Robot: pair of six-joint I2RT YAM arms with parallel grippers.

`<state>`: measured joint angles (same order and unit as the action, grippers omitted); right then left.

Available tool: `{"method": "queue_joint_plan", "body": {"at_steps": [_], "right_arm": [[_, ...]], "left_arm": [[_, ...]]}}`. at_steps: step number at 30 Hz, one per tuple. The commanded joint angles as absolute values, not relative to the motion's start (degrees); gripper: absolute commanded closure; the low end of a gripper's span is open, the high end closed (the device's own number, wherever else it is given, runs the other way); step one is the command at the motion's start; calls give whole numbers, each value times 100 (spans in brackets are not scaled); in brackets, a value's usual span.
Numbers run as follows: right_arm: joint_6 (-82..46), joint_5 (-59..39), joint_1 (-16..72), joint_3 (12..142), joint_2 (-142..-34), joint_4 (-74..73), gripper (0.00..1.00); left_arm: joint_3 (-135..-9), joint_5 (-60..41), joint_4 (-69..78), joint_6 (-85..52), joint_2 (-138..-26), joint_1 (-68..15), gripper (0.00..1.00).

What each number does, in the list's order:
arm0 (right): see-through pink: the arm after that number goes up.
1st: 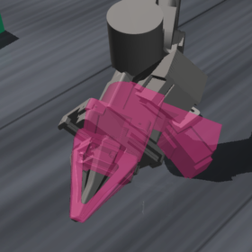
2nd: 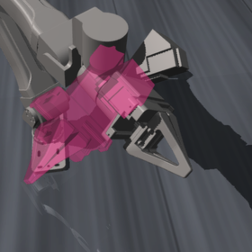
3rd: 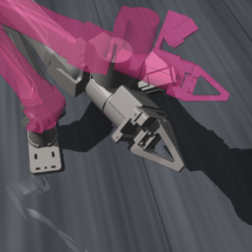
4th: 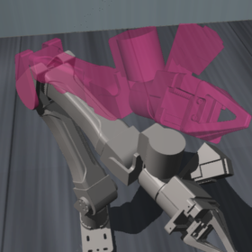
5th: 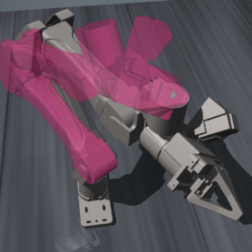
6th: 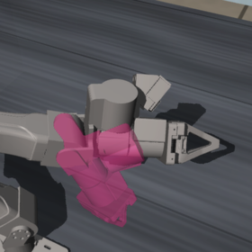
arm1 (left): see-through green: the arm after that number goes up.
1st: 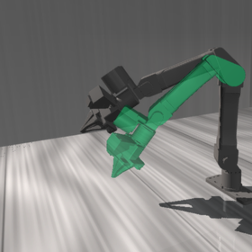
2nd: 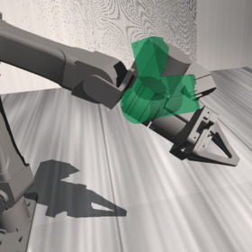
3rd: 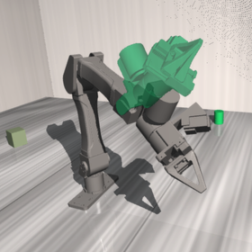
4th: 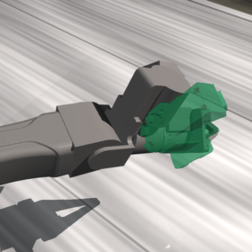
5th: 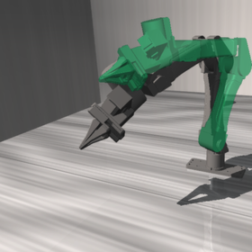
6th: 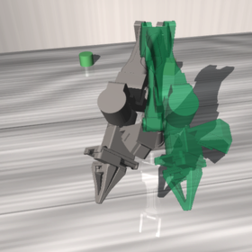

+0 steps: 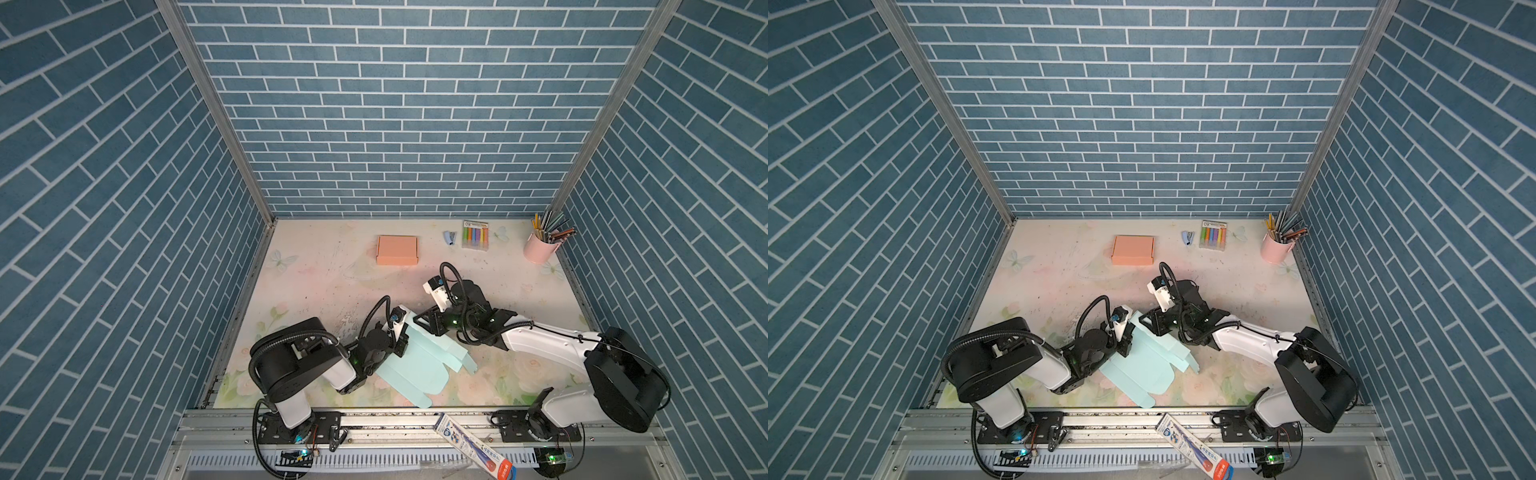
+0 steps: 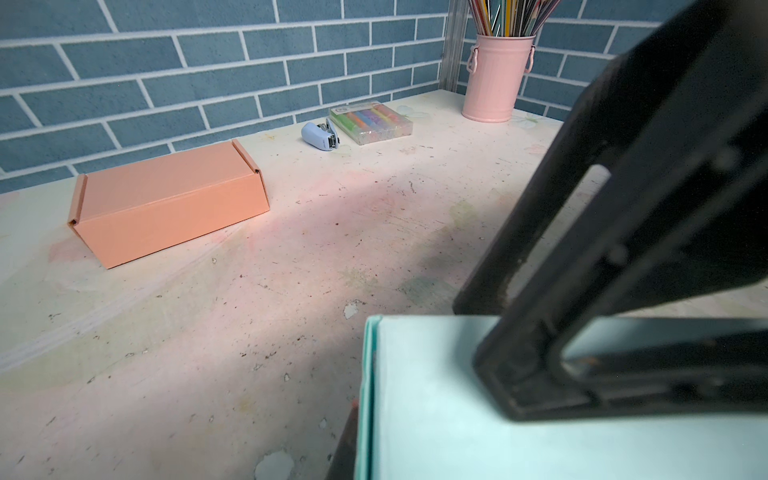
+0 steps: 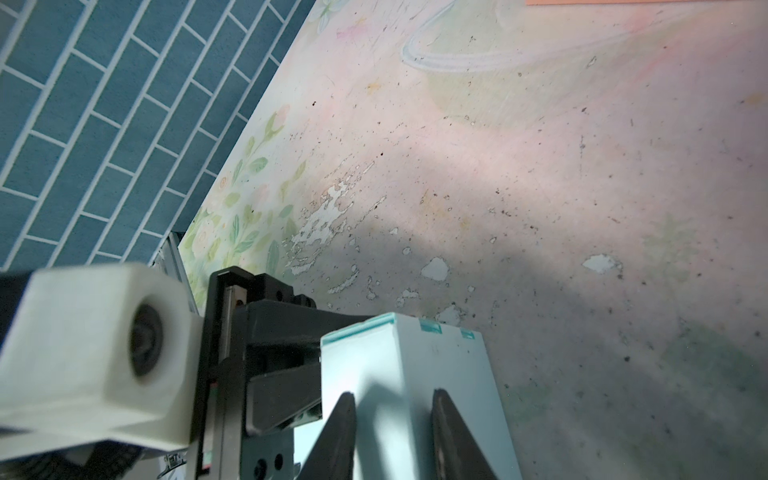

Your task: Fold the paper box

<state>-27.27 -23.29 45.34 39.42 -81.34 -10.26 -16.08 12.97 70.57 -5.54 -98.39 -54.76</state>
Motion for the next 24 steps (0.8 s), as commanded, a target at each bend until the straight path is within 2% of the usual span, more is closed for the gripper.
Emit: {"method": "queue_joint_plan", "body": {"at_steps": [1, 11, 16, 24], "right_arm": [[-2963, -2388, 4612, 3744, -8114, -839, 69], [-2986, -2249, 4610, 3731, -8088, -707, 70], [-3260, -2465, 4618, 3699, -8025, -905, 70], [-4078, -2978, 4649, 3342, -7634, -1867, 69]], "left_arm": [[-1560, 1430, 7189, -497, -9939, -5499, 88], [-1544, 1430, 7426, -552, -10102, -5511, 87], [-1582, 1433, 7424, -517, -10095, -5513, 98], [-1599, 1512, 7286, -497, -10002, -5526, 99]]}}
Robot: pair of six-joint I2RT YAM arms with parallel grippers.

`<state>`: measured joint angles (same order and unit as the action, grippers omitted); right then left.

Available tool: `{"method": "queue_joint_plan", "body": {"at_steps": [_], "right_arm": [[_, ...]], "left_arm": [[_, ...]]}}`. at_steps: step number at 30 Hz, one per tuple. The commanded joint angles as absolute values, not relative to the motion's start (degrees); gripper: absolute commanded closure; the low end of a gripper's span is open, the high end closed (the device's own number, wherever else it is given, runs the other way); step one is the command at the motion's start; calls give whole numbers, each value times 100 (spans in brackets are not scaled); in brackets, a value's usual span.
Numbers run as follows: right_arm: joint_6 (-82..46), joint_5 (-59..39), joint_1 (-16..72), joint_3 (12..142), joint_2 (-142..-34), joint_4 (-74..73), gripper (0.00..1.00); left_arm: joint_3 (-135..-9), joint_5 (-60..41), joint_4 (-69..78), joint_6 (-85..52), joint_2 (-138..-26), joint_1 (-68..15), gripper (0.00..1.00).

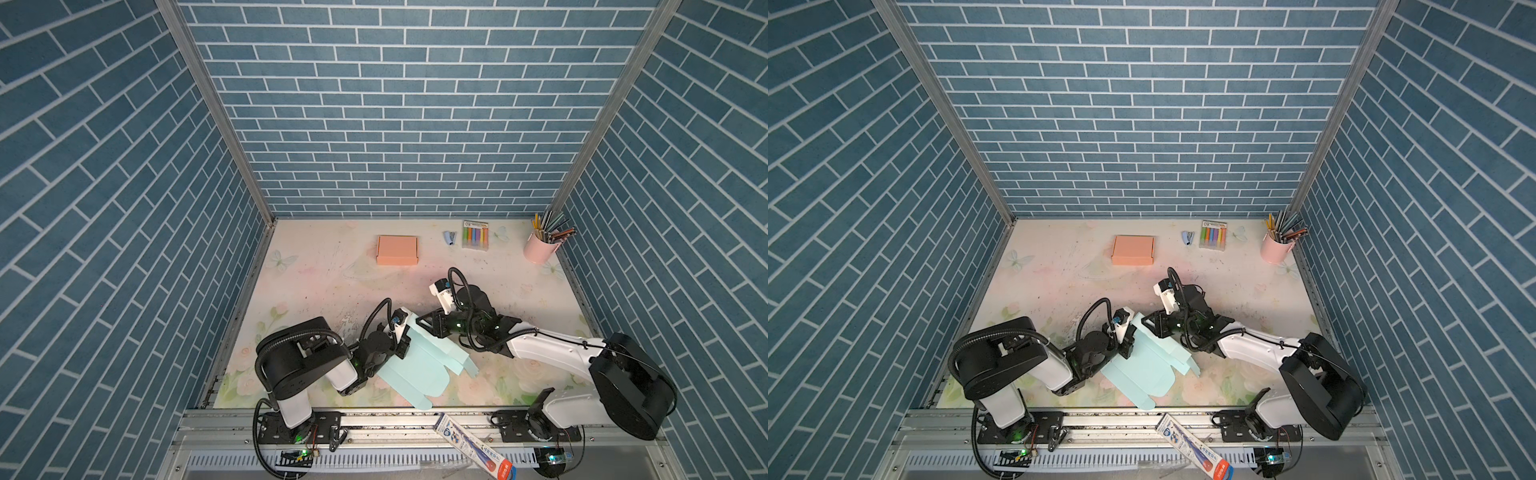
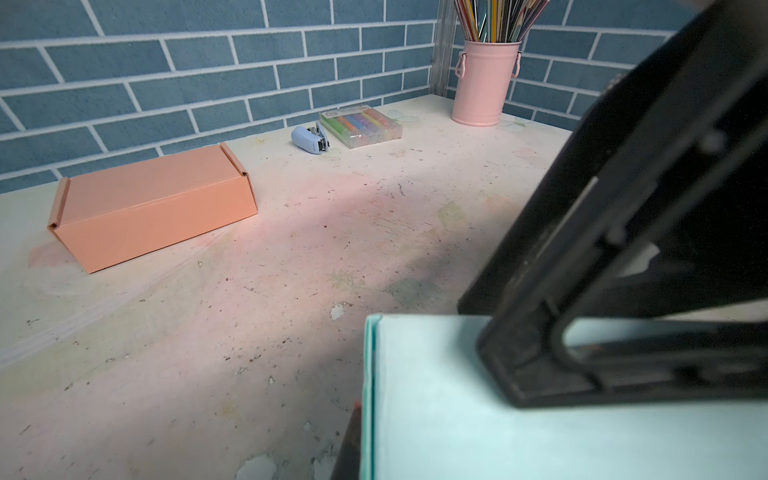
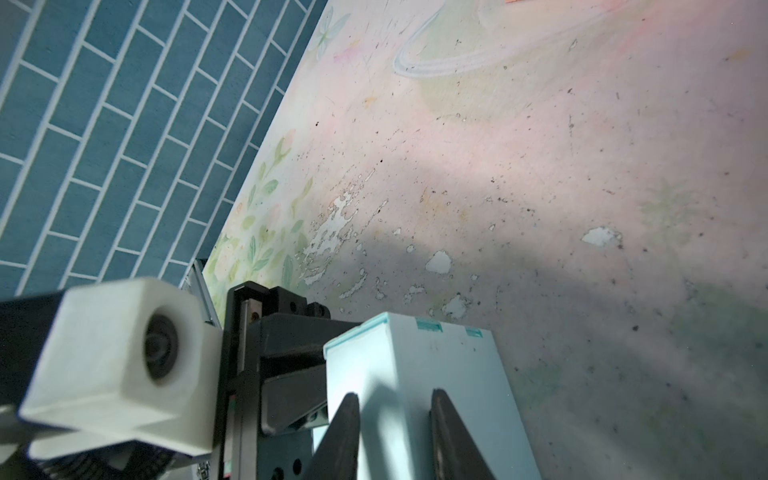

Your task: Fold the paper box

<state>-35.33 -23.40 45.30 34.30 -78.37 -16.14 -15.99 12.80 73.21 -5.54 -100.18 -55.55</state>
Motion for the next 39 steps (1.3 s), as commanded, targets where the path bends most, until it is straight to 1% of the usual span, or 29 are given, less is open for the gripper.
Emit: {"method": "queue_joint_plan", "body": {"at_steps": [1, 3, 7, 9, 11, 16, 20, 23, 27, 31, 35, 39], "right_arm": [[-4069, -2937, 4649, 3347, -7623, -1825, 69], [-4019, -2849, 4637, 3355, -7595, -1733, 67], [-4146, -2749, 4519, 3291, -7508, -1839, 54], [-4277, -2843, 4335, 3260, -7463, -1980, 49], [-4299, -2923, 4184, 3322, -7430, -1988, 48], [-3894, -2776, 3820, 3618, -7392, -1439, 49], [-3638, -2657, 3521, 3645, -7668, -1197, 54], [-3272, -2585, 3515, 3773, -8096, -863, 58], [-3105, -2645, 3529, 3706, -8489, -967, 62], [-3076, -2762, 3555, 3633, -8663, -1078, 64], [-3051, -2712, 3612, 3550, -8649, -1064, 65], [-3093, -2702, 3639, 3438, -8618, -1122, 66]], "left_arm": [[-1604, 1503, 7286, -500, -10022, -5523, 99], [-1616, 1494, 7286, -500, -10032, -5525, 98], [-1625, 1569, 7195, -454, -9980, -5566, 98], [-1660, 1591, 7049, -372, -9939, -5582, 98], [-1679, 1608, 6944, -285, -9914, -5602, 97], [-1687, 1635, 6870, -176, -9956, -5617, 97], [-1701, 1617, 6878, -166, -9973, -5643, 97], [-1768, 1608, 6884, -150, -10092, -5663, 96], [-1739, 1575, 7072, -145, -10218, -5706, 93], [-1696, 1574, 7176, -203, -10240, -5729, 92], [-1711, 1581, 7188, -236, -10291, -5748, 85], [-1696, 1567, 7327, -296, -10396, -5741, 81]]}}
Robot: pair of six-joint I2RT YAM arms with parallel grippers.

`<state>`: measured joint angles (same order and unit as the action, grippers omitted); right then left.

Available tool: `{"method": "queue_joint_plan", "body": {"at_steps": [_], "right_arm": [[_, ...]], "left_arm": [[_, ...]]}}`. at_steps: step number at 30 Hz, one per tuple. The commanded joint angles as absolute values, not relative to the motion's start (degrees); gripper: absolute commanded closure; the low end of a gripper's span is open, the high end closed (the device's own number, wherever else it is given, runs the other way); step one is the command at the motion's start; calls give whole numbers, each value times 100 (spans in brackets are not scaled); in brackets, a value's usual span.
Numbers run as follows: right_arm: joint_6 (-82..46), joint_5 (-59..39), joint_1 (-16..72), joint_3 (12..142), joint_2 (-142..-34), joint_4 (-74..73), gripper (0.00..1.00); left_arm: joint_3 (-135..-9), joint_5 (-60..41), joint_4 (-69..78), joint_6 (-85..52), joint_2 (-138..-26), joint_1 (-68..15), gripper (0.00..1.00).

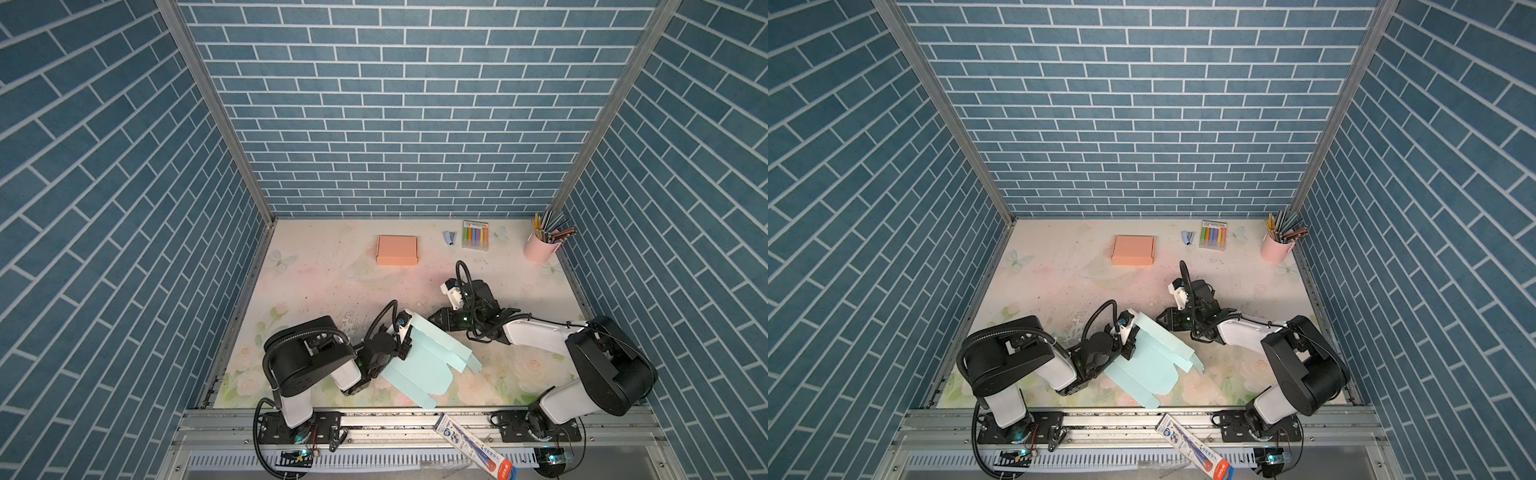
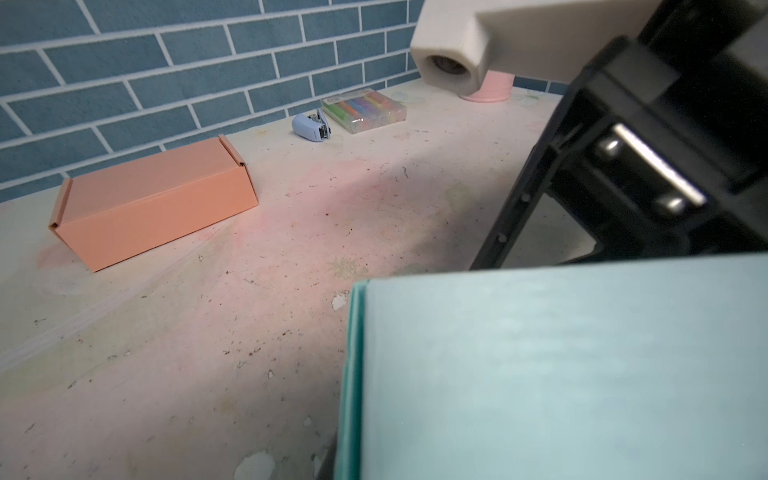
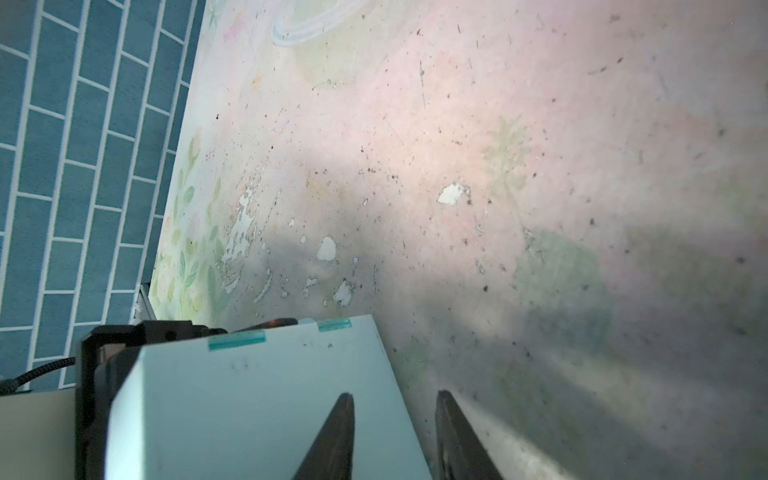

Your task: Fold the paper box

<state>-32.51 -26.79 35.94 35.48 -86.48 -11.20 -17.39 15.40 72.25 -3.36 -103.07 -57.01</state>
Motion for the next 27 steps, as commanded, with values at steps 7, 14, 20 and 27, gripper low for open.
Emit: {"method": "queue_joint_plan", "body": {"at_steps": [7, 14, 20, 27], "right_arm": [[-3111, -2611, 3757, 3340, -8591, -1129, 67], [-3248, -2693, 3932, 3225, -8540, -1256, 67], [-3276, -2773, 3905, 3179, -8073, -1301, 67], [-2357, -1690, 3610, 3823, -6657, 230, 64]], "left_arm": [[-1702, 1547, 7409, -365, -10441, -5745, 86], [-1674, 1562, 7439, -400, -10459, -5746, 93], [-1620, 1608, 7373, -474, -10211, -5726, 97], [-1660, 1740, 6356, -1206, -9415, -5626, 100]]}}
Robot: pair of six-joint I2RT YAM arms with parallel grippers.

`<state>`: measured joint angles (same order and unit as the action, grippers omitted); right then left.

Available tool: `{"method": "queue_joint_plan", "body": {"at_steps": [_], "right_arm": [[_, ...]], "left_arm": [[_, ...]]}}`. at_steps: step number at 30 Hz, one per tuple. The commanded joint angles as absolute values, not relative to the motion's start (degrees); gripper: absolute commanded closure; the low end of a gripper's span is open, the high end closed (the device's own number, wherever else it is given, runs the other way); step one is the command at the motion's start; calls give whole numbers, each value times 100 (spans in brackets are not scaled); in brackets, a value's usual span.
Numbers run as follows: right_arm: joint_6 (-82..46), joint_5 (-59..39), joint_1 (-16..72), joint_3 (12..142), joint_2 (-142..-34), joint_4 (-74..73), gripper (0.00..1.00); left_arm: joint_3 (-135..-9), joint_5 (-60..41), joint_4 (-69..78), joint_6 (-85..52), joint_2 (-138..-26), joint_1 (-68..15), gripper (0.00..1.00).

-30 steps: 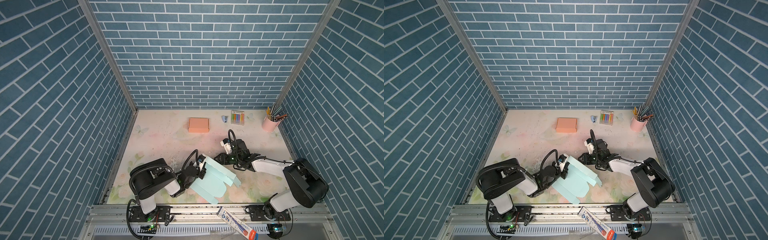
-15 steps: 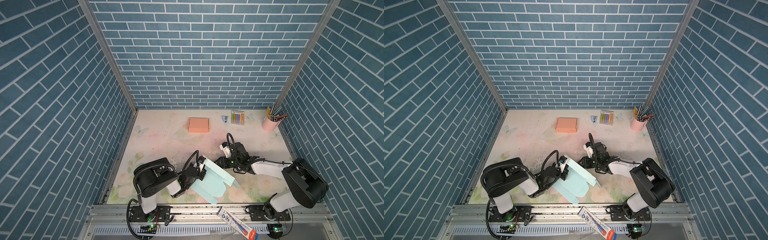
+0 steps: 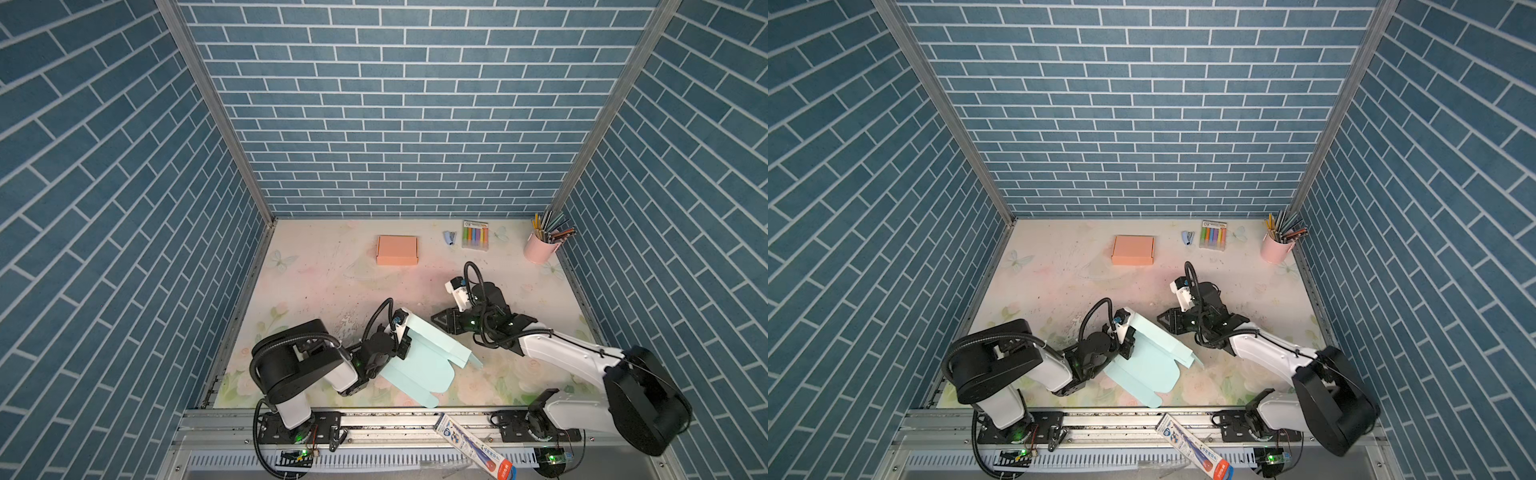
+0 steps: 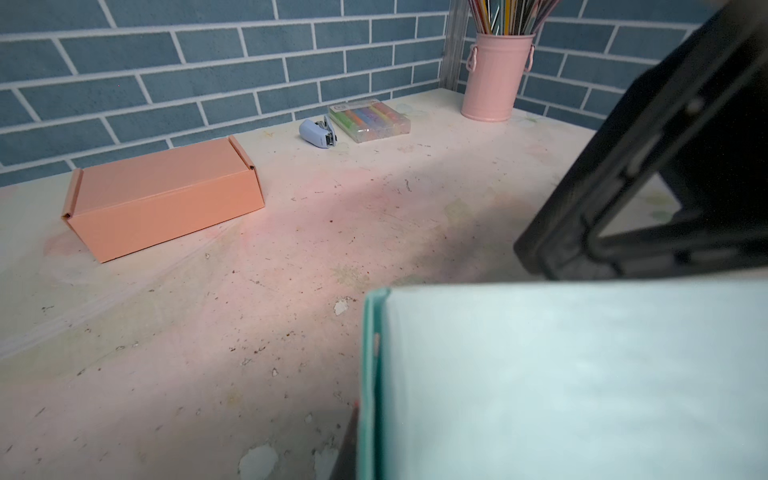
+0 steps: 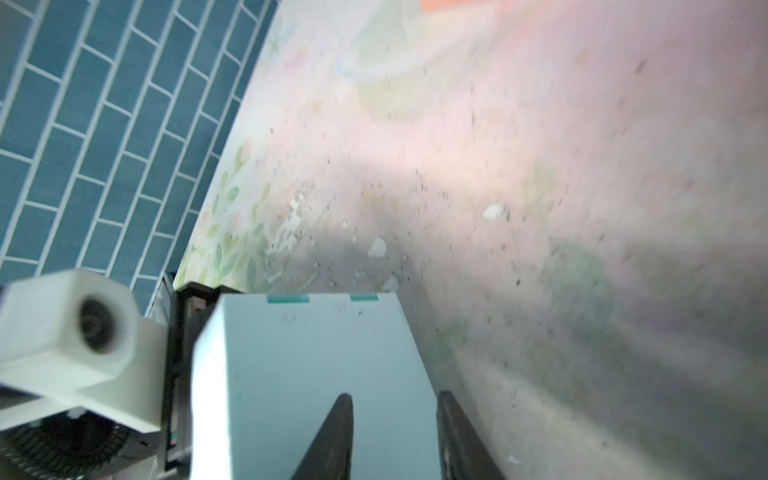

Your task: Fold the paper box

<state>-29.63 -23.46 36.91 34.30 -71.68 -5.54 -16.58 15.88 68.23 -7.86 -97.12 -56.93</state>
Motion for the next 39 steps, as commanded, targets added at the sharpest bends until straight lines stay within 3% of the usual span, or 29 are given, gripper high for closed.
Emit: {"method": "queue_joint_plan", "body": {"at_steps": [1, 5, 9, 13, 21, 27, 30, 33, 39], "right_arm": [[-2186, -1470, 3611, 3957, -6416, 455, 65], [-1671, -1100, 3728, 4172, -5291, 732, 72], [-1293, -268, 4357, 4217, -4395, 784, 100], [-1300, 753, 5147, 4363, -4400, 1178, 100], [-1687, 1352, 5522, 4494, -5336, 1406, 100], [-1917, 990, 5527, 4309, -5531, 1181, 100], [-1863, 388, 5598, 3604, -4831, 322, 100], [-2070, 412, 5594, 2798, -4073, -403, 100], [-1952, 363, 5541, 2797, -4138, -385, 100]], "left_arm": [[-1677, 1743, 6158, -1329, -9269, -5617, 100], [-1940, 1965, 4962, -1781, -8501, -5621, 100], [-2304, 2610, 3579, -2300, -7927, -5586, 100], [-2506, 2686, 2834, -2711, -7770, -5247, 100], [-2489, 3003, 2534, -2756, -7475, -5160, 100], [-2430, 2919, 2407, -2798, -7276, -5104, 100], [-2193, 2388, 2692, -2950, -7089, -4832, 100], [-2141, 2219, 2660, -2913, -6903, -4729, 100], [-2170, 2180, 2335, -2795, -6518, -4696, 100]]}}
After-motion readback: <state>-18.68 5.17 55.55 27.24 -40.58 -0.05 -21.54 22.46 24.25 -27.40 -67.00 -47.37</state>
